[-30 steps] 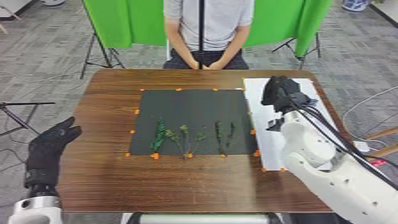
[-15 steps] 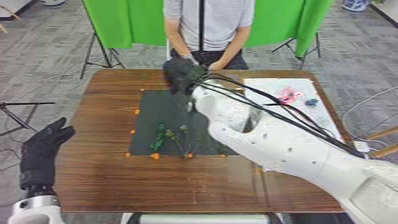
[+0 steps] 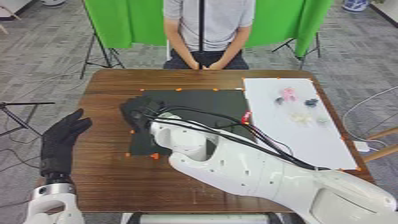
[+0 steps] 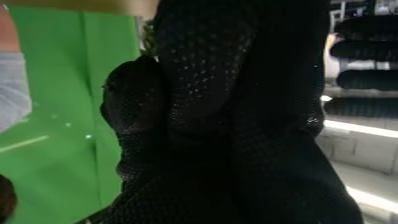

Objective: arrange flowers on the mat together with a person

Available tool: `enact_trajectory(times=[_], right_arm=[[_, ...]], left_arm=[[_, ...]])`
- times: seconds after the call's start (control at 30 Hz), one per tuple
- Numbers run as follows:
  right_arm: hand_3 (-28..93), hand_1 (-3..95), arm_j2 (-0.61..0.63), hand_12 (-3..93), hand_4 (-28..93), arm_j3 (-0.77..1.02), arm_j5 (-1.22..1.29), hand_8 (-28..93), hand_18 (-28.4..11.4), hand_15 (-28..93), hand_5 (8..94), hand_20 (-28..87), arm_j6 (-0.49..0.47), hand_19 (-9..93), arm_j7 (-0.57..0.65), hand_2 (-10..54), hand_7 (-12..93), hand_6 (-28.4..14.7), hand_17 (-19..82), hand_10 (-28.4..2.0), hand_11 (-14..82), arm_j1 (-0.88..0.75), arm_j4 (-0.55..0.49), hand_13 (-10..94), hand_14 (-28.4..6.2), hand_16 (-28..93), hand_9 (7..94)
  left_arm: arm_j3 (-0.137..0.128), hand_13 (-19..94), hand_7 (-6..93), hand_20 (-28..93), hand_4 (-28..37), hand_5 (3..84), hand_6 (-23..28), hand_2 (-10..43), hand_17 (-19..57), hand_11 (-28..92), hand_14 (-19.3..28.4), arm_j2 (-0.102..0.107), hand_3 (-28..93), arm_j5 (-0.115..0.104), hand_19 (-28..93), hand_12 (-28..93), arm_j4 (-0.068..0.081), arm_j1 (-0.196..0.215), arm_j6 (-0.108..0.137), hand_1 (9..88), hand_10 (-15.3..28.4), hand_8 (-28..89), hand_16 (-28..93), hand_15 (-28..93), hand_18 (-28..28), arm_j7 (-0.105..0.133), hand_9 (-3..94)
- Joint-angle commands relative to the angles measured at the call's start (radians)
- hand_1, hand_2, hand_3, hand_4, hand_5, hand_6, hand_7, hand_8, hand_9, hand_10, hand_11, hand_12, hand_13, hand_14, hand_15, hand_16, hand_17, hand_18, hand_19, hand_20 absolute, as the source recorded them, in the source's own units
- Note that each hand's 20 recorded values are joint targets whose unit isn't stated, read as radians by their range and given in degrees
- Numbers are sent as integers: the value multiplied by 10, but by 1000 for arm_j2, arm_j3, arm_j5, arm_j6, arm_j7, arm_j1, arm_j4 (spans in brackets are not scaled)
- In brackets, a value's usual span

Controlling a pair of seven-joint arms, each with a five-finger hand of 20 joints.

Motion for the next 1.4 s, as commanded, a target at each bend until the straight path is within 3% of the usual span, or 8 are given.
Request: enact_trajectory(times=[0.03,0.27,1.0,1.03,1.07,1.1,1.27,1.4], right_arm=[[-283,904,5,331,407,5,-29,92,-90,490,827,242,-32,882,4,-95,196,21,656,-72,127,-11,22,937,4,184,937],[-283,867,14,346,399,10,-37,76,-92,472,788,228,-70,887,-4,-95,190,30,644,-74,98,-8,19,937,2,197,937],[-273,737,74,255,549,80,-35,-106,-102,430,660,230,-45,886,-12,-95,169,41,624,-95,187,20,-103,937,-8,229,876],[-2,641,83,243,368,95,-25,-103,-105,428,654,246,-36,879,-10,-95,169,40,627,-96,190,23,-123,937,-8,232,875],[454,489,95,216,-18,118,-16,-105,-103,426,648,257,-28,874,-9,-95,165,39,625,-99,205,21,-148,937,-8,232,869],[635,429,114,205,-175,139,-2,-106,-102,424,644,260,-7,872,-9,-95,163,38,625,-101,209,23,-178,937,-8,232,865],[694,406,269,201,-236,338,120,-103,-102,420,643,251,196,874,-4,-95,162,33,624,-102,209,-57,-387,937,-9,232,863],[688,394,432,202,-231,614,369,-99,-105,378,655,242,413,857,-110,-95,163,25,608,-104,208,-281,-552,937,-18,241,853]], left_arm=[[11,432,106,217,-283,504,54,112,145,187,166,-4,696,1,41,119,9,7,-8,200,151,-67,-14,131,108,1,510],[6,430,103,216,-283,502,58,50,143,188,168,-11,694,8,42,120,7,13,-11,186,150,-65,-13,129,110,0,509],[-8,430,102,214,-283,502,58,9,141,188,169,-28,696,25,41,120,-12,47,-9,215,149,-64,-11,129,109,-12,507],[-8,430,102,214,-283,502,58,9,141,188,169,-29,697,25,41,120,-13,48,-7,215,149,-64,-11,129,110,-11,507],[-9,430,102,214,-283,502,58,8,140,187,169,-31,698,26,41,120,-15,51,-7,215,150,-64,-11,129,110,-13,507],[-10,430,102,214,-283,502,58,8,140,187,169,-32,698,27,41,120,-16,52,-7,216,149,-64,-11,129,110,-13,507],[-23,429,102,214,-283,501,57,3,140,188,169,-39,700,37,42,121,-23,65,-13,217,150,-64,-12,129,110,-21,507],[-35,428,101,213,-283,502,59,1,140,188,169,-45,701,40,41,121,-34,82,-17,218,149,-64,-11,128,110,-27,507]])
